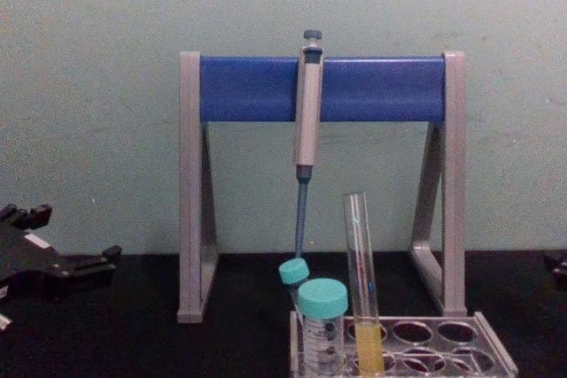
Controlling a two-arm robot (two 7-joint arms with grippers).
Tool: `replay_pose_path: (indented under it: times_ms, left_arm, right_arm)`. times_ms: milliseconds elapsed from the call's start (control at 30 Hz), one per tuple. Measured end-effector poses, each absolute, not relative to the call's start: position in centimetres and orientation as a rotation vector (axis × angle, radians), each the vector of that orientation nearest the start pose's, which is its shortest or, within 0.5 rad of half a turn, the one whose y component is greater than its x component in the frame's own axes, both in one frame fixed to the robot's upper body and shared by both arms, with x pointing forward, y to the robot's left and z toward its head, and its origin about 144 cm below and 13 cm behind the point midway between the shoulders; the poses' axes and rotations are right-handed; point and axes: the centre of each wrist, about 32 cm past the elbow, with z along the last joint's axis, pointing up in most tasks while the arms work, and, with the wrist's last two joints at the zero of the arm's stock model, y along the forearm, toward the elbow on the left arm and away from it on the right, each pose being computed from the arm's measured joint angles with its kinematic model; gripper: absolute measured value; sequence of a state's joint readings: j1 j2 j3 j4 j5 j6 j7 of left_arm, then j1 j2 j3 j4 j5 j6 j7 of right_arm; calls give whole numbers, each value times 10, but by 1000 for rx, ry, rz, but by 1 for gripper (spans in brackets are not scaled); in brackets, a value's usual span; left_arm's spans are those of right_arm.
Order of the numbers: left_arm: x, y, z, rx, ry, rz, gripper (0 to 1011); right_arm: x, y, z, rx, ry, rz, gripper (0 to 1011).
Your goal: Pick up the test tube from the test tube rack, shake it, then place it back into the test tube rack.
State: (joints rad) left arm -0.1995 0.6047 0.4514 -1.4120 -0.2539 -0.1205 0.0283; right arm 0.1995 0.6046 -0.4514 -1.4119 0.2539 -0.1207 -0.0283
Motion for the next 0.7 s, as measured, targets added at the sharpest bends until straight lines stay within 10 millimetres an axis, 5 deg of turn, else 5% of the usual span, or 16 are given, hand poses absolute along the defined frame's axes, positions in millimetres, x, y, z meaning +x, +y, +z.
replay_pose_path:
  times_ms: [700]
  left_arm:
    - [489, 310, 1140, 305, -285, 1248, 1001]
  right_arm:
    - [489, -310, 1140, -305, -285, -1248, 1000]
